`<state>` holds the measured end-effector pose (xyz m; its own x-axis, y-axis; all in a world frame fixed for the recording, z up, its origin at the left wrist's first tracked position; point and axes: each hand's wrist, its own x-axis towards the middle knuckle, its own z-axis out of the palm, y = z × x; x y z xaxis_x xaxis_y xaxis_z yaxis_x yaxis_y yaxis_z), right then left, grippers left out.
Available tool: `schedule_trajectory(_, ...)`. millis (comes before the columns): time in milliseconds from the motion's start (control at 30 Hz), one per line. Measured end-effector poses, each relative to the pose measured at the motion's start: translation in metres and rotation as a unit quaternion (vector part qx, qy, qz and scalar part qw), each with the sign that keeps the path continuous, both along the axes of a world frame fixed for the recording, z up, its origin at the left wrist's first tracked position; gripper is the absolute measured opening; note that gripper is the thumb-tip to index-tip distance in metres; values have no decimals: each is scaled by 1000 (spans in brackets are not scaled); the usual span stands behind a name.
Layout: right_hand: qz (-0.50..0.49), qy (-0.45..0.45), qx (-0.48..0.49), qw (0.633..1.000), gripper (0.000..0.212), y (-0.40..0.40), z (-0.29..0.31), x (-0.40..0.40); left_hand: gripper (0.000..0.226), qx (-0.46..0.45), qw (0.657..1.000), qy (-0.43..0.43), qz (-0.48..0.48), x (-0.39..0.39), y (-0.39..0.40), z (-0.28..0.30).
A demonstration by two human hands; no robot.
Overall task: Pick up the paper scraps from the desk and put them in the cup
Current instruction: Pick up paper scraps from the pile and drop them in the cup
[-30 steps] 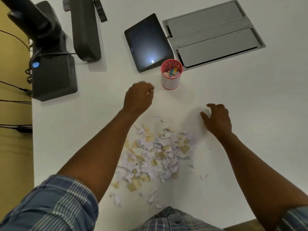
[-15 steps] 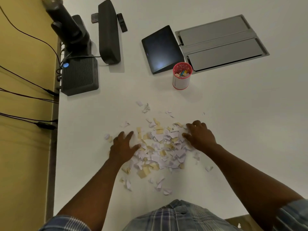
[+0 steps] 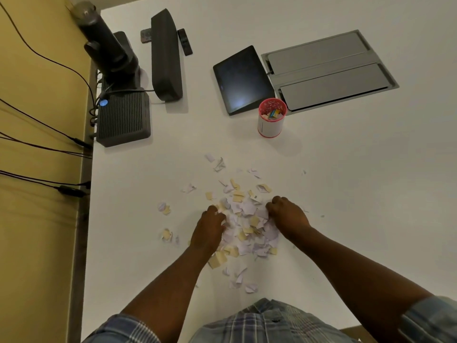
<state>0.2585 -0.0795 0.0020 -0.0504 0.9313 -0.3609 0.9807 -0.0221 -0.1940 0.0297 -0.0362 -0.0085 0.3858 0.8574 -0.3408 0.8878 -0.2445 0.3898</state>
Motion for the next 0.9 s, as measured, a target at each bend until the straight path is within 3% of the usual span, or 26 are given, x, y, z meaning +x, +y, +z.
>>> schedule_trajectory(167, -66, 65, 11, 996, 18, 9, -5, 8, 20, -3, 999, -43, 18, -1, 11, 1)
schedule_trajectory(300, -176, 152, 53, 971, 20, 22, 0, 19, 16, 7, 990, -110, 83, 2, 26, 13)
schedule_trajectory(533, -251, 234, 93, 934, 13, 52, 32, 43, 11, 36, 965, -205, 159, 13, 58, 36)
schedule_trajectory(733, -308, 288, 134, 897, 4, 91, 65, 63, 11, 34, 956, -238, 166, 24, 78, 44)
schedule_trajectory(900, -369, 340, 181, 846, 16, 147, 89, 84, 12, 31, 957, -236, 168, 32, 87, 41)
